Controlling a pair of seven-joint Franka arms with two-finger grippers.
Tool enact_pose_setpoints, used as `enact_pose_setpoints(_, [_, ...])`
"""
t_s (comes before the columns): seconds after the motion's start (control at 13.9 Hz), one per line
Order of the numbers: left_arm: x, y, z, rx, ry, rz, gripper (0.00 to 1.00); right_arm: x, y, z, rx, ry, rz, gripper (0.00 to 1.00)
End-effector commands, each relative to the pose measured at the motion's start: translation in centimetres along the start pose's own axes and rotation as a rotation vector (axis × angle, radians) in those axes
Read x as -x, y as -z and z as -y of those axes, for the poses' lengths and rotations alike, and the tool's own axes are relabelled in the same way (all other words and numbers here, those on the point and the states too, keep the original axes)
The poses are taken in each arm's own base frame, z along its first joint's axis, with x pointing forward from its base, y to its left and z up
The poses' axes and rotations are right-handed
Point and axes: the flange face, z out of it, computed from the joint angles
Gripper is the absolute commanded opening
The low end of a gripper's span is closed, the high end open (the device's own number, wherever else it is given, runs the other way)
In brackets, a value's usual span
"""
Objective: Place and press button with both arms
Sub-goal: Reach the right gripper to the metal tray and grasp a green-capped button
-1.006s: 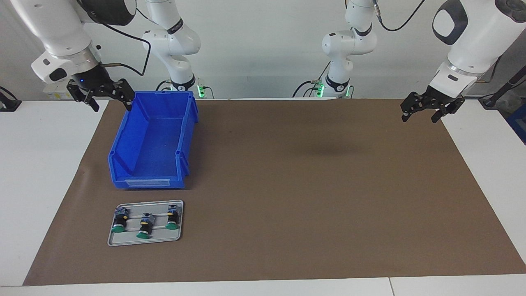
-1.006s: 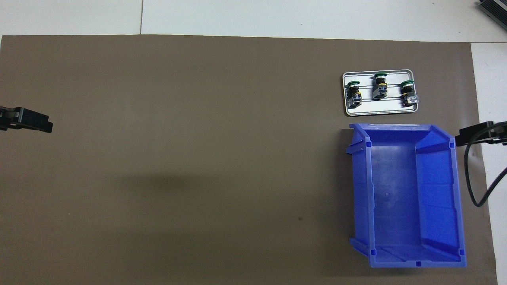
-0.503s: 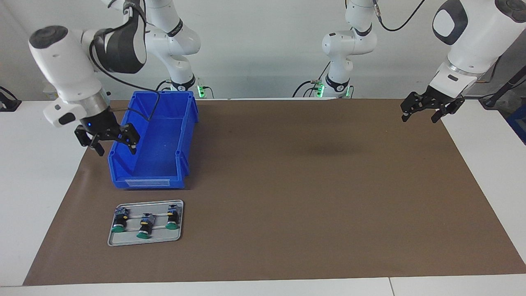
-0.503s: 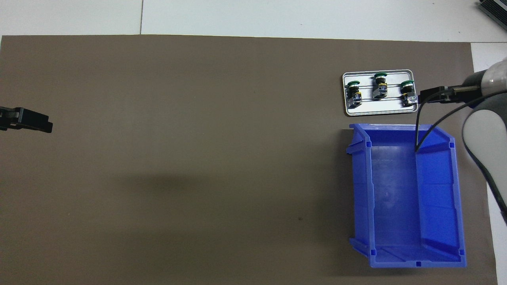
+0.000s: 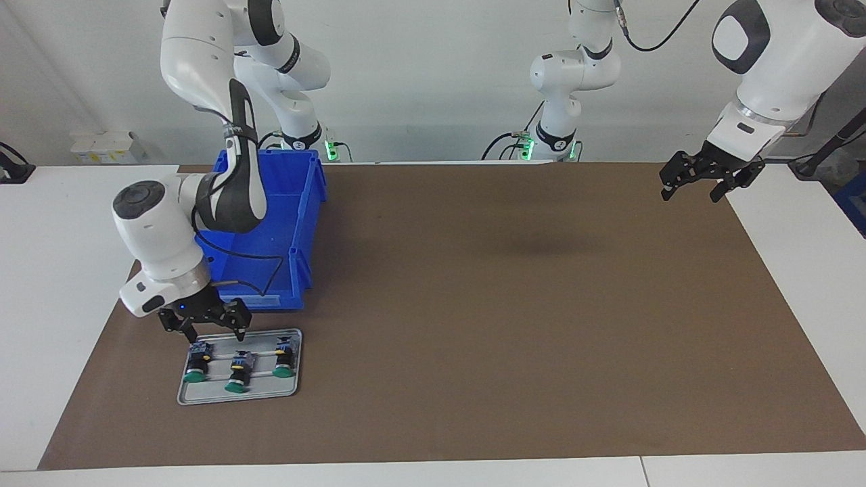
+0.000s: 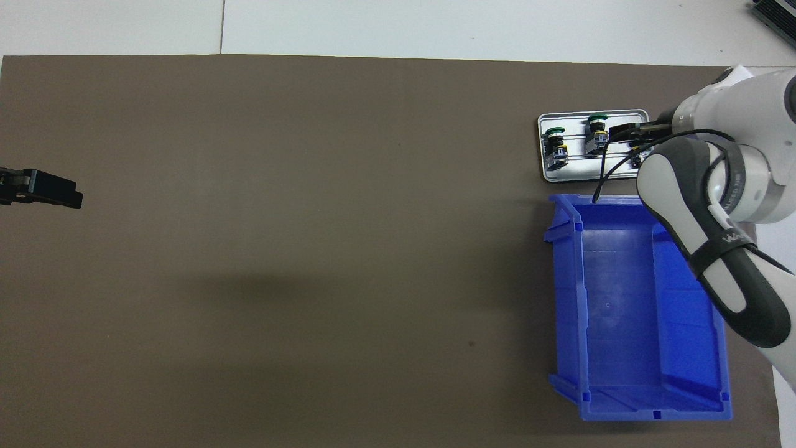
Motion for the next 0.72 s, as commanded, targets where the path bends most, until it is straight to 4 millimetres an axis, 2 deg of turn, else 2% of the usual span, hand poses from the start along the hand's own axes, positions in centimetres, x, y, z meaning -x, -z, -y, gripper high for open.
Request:
enact_pose_setpoints(0.0, [0.8, 0.1, 0.2, -0.003, 0.002, 0.002, 1.00, -1.1, -2.2, 0.4, -0.022, 0.003, 0.001, 0.99])
enact_pose_setpoints(0.07, [0.8, 0.1, 0.2, -0.003, 0.002, 0.002, 1.00, -0.9, -3.8, 0.6, -0.023, -0.011, 0.021, 0.99])
enact_pose_setpoints(0.14, [0.8, 0.1, 0.2, -0.003, 0.002, 0.002, 1.00, -1.5, -4.2, 1.9, -0.029, -0.025, 0.014, 0.99])
enact_pose_setpoints(0.22, [0.8, 0.1, 0.1, -0.004, 0.001, 0.002, 1.00, -2.0, -4.5, 2.2, -0.027, -0.025, 0.004, 0.99])
enact_pose_setpoints(0.29, [0.8, 0.1, 0.2, -0.003, 0.002, 0.002, 1.00, -2.0, -5.6, 2.1, -0.024, -0.024, 0.005, 0.99])
enact_pose_setpoints(0.43, [0.8, 0.1, 0.2, -0.003, 0.002, 0.002, 1.00, -2.5, -5.2, 2.1, -0.025, -0.027, -0.042, 0.97])
enact_pose_setpoints(0.5, [0.8, 0.1, 0.2, -0.003, 0.002, 0.002, 1.00, -2.4, -5.2, 2.1, -0.020, -0.018, -0.040, 0.91])
enact_pose_setpoints(0.57, [0.8, 0.2, 0.2, -0.004, 0.002, 0.001, 1.00, -2.4, -5.3, 1.8, -0.016, -0.016, -0.039, 0.81])
enact_pose_setpoints(0.65, [0.8, 0.1, 0.2, -0.003, 0.002, 0.002, 1.00, -2.3, -5.3, 1.6, -0.013, -0.011, -0.037, 0.49])
